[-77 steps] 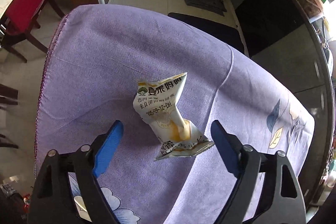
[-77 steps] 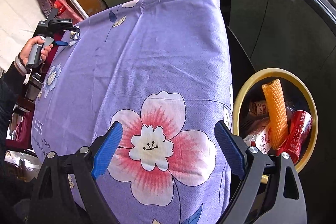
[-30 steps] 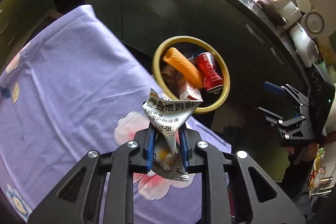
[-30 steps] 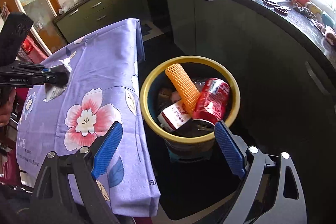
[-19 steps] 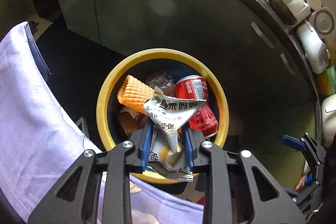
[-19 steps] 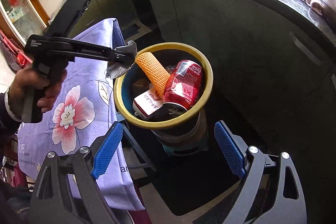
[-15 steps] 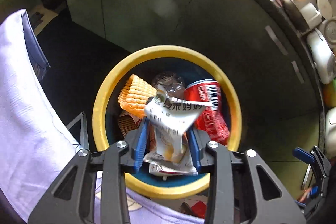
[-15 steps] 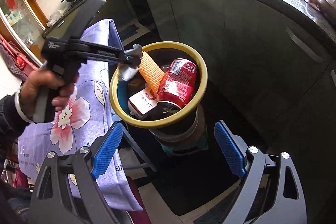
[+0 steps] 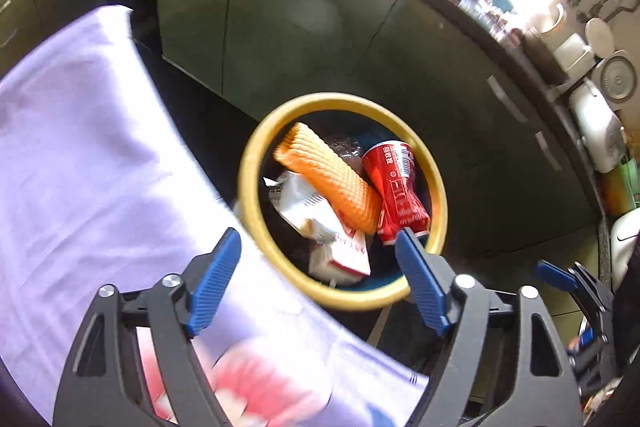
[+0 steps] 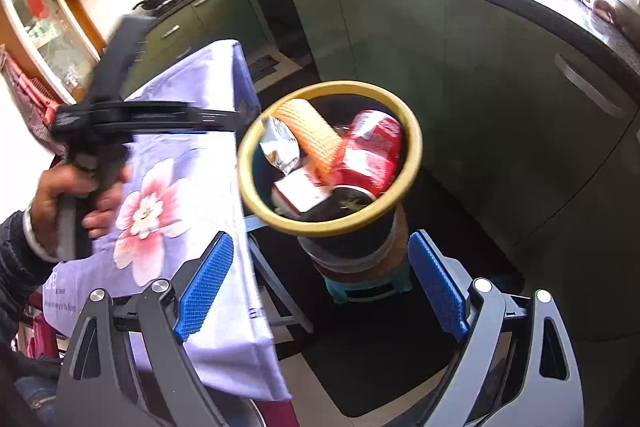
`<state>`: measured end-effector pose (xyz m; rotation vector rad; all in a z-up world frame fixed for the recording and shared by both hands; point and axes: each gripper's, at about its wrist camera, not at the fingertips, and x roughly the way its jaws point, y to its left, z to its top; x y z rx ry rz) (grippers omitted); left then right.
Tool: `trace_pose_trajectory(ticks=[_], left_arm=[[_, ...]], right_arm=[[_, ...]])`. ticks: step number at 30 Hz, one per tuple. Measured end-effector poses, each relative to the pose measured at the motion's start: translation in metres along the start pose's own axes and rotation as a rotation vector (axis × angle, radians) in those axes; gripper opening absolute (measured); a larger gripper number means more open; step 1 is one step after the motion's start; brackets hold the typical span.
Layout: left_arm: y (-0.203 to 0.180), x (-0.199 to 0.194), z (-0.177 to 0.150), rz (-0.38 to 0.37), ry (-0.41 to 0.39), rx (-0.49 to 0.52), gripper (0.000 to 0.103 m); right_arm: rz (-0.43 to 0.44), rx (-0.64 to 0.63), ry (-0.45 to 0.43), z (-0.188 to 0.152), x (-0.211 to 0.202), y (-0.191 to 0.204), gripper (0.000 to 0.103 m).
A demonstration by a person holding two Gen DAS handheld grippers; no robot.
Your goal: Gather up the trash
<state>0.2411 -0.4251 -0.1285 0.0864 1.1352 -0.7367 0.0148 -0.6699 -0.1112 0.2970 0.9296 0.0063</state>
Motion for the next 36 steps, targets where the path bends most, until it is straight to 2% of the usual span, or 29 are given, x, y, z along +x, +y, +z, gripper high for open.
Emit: trace_pose_trajectory(ticks=[5, 7, 9, 11, 14, 17, 19, 23, 27, 33, 36], left_arm=[[0.035, -0.102, -0.058, 0.034, -0.184, -0.018, 0.092], [0.048, -0.143, -0.088, 0.104, -0.278, -0.011, 0.096], [0.058, -0.179, -0.119, 0.179, -0.359, -0.011, 0.096], [0.072, -0.212, -0.151, 0.286, -0.424, -0.025, 0.096], [0.095, -0.257, -0.197, 0.417, -0.532, -0.089, 0.096], [0.115, -0.291, -0.238, 0.539, -0.600, -0.176, 0.096], [0.127, -0.312, -0.266, 0.595, -0.646, -0.227, 0.096], [0.135, -0.346, -0.311, 0.655, -0.703, -0.293, 0.096], [0.123, -0.363, -0.332, 0.706, -0.740, -0.279, 0.096], [0.092, -0.367, -0.341, 0.708, -0.782, -0.213, 0.096], [0.085, -0.366, -0.343, 0.676, -0.786, -0.197, 0.096]], right_arm=[[0.043, -0.061, -0.037, -0.017, -0.004, 0.043, 0.090], [0.053, -0.093, -0.048, -0.025, -0.005, 0.063, 0.090], [0.040, -0.133, -0.068, -0.033, -0.007, 0.085, 0.091], [0.018, -0.176, -0.096, -0.039, -0.011, 0.107, 0.092], [0.003, -0.216, -0.152, -0.047, -0.023, 0.136, 0.097], [0.011, -0.229, -0.207, -0.051, -0.037, 0.157, 0.098], [0.013, -0.228, -0.239, -0.052, -0.047, 0.168, 0.098], [0.014, -0.210, -0.317, -0.058, -0.067, 0.185, 0.098], [-0.013, -0.209, -0.363, -0.065, -0.080, 0.197, 0.098], [-0.042, -0.263, -0.373, -0.080, -0.087, 0.213, 0.098], [-0.051, -0.279, -0.383, -0.085, -0.090, 0.217, 0.098]])
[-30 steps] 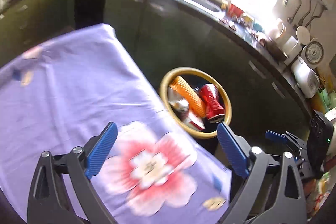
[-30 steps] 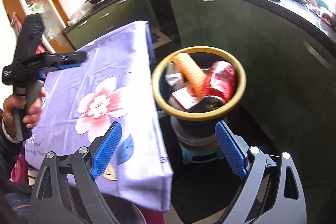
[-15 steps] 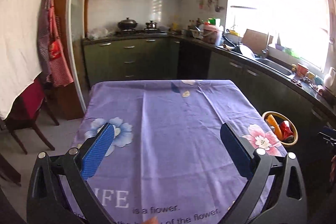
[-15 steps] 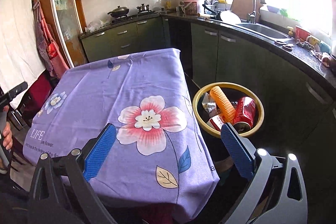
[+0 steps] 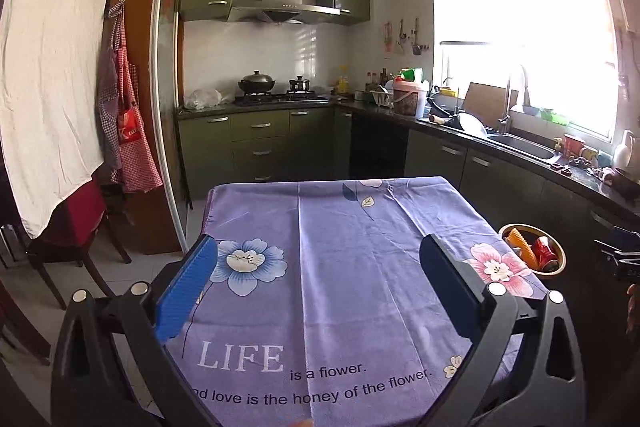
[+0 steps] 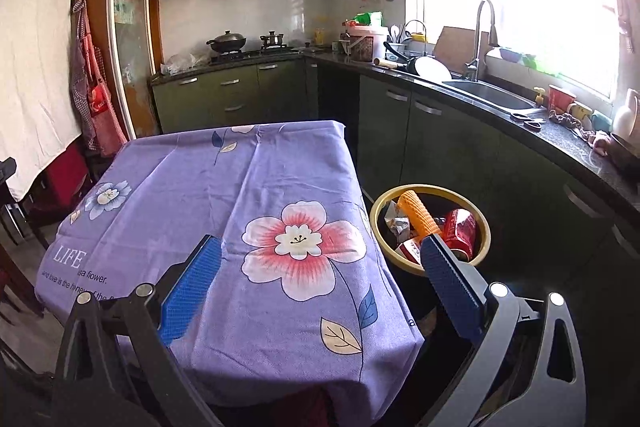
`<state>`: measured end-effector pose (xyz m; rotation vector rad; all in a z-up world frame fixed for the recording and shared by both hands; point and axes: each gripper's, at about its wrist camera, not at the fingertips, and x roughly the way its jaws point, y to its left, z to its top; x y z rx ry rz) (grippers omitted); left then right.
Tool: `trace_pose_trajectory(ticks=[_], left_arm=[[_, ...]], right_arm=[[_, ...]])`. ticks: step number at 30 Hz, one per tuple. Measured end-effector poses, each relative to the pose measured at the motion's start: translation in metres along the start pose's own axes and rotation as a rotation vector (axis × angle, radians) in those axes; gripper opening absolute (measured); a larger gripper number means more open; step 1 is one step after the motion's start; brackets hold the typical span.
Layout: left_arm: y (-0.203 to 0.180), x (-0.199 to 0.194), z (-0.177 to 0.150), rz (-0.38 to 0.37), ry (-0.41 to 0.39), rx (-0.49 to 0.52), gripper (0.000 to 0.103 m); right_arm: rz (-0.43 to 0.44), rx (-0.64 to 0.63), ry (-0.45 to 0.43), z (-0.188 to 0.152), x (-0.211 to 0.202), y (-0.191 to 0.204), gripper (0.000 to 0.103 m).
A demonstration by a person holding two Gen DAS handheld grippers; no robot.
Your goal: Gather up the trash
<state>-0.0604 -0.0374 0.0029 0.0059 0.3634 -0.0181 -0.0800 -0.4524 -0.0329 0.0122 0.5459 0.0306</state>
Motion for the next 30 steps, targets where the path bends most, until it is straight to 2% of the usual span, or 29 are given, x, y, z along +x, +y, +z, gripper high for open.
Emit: trace_pose_trajectory(ticks=[5, 30], left_arm=[[-0.0087, 0.0024, -0.0026, -0.020, 0.002, 0.006, 0.096], [-0.0061, 0.0044, -0.0050, -0.024, 0.015, -0.009, 0.096]], right_arm=[[-0.028, -0.021, -0.014, -0.0020, -0.0045, 0.0044, 0.098], [-0.009, -0.022, -0.017, 0.0002, 0.0000, 0.0059, 0.098]])
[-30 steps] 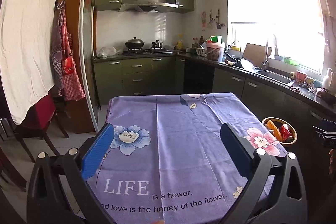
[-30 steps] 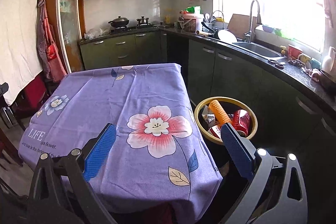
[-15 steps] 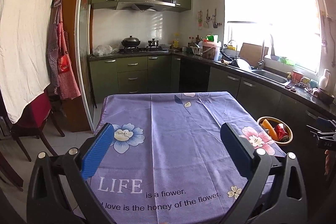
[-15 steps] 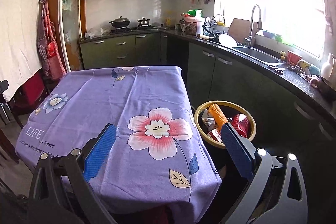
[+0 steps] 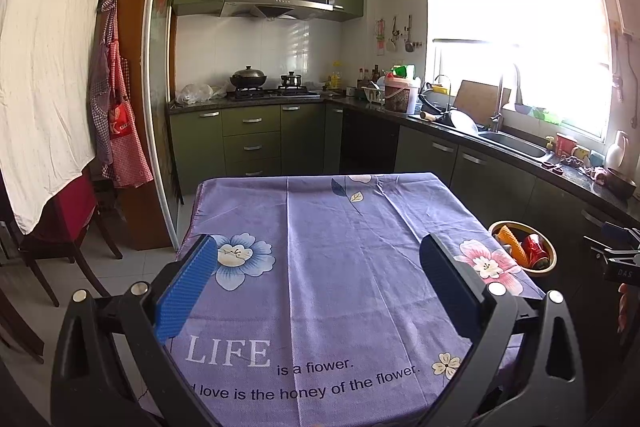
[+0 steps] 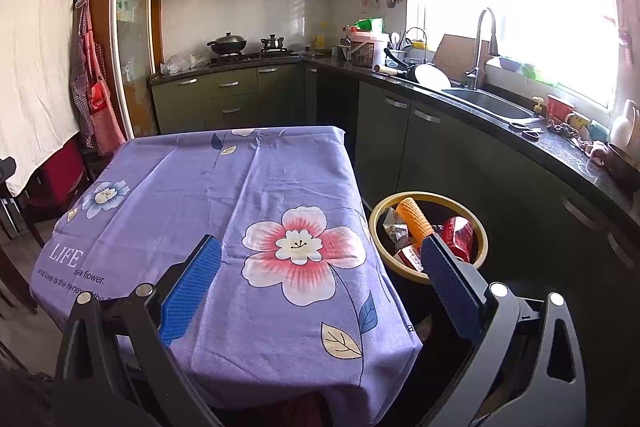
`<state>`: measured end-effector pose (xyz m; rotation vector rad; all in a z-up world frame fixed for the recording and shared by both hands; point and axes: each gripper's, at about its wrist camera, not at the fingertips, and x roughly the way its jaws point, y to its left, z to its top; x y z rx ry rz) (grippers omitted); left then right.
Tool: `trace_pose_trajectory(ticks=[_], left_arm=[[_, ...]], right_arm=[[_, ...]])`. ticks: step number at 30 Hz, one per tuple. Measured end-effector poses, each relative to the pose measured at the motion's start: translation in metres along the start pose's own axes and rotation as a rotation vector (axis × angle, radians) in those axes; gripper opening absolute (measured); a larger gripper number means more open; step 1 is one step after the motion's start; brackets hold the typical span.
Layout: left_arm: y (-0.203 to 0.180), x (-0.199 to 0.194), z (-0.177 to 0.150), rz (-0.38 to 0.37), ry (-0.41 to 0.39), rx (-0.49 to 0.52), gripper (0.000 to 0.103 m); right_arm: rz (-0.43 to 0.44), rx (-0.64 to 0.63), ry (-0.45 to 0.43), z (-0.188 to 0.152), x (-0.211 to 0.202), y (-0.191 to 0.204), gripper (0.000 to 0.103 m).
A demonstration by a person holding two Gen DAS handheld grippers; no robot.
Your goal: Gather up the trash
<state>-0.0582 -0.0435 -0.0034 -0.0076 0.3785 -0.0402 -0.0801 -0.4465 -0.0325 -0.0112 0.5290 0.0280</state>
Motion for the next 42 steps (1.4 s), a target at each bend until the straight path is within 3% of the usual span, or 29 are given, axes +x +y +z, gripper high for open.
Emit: trace_pose_trajectory(ticks=[42], left_arm=[[0.0004, 0.0015, -0.0065, -0.018, 0.009, -0.004, 0.096]], right_arm=[[0.009, 0.002, 0.009, -0.0051, 0.0046, 0.0043, 0.098]])
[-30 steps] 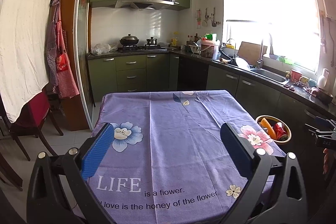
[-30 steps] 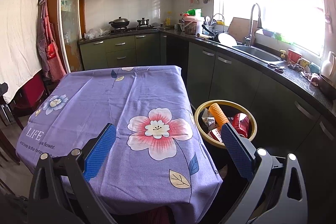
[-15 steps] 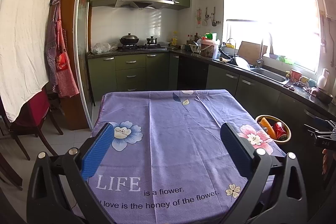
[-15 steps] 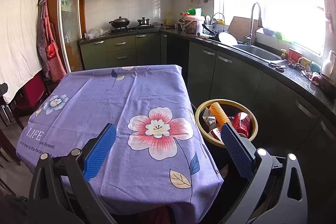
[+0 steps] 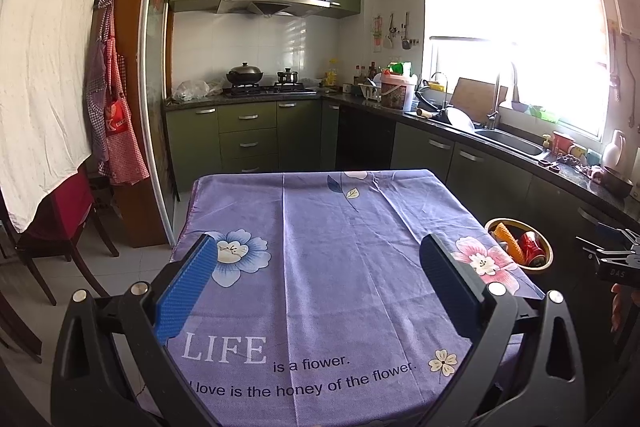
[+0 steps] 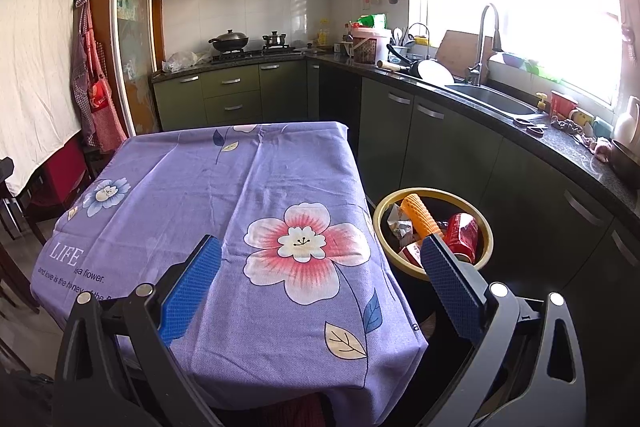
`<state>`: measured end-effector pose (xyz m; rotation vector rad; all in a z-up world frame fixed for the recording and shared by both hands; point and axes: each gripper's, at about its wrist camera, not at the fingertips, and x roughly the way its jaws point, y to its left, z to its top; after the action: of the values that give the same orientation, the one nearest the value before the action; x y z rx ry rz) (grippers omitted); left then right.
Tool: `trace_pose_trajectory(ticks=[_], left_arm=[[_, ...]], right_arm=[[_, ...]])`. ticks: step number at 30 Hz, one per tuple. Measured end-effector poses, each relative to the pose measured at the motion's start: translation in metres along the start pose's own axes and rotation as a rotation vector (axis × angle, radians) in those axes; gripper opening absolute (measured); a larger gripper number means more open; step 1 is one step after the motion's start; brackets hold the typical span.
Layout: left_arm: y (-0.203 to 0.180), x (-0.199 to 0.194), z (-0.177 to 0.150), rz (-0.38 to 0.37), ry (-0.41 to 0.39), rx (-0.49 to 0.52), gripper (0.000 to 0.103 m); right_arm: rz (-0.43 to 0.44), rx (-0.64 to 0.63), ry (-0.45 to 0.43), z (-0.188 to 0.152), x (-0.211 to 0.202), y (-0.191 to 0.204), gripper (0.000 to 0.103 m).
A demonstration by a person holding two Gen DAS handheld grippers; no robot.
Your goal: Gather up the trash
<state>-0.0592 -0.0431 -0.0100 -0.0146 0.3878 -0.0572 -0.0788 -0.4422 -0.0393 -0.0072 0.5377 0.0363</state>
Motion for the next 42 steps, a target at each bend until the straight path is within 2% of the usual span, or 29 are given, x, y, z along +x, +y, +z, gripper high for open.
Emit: trace_pose_trajectory(ticks=[42], left_arm=[[0.000, 0.011, 0.005, -0.005, 0.018, 0.010, 0.096]], right_arm=[[0.000, 0.004, 0.020, -0.006, 0.011, -0.002, 0.098]])
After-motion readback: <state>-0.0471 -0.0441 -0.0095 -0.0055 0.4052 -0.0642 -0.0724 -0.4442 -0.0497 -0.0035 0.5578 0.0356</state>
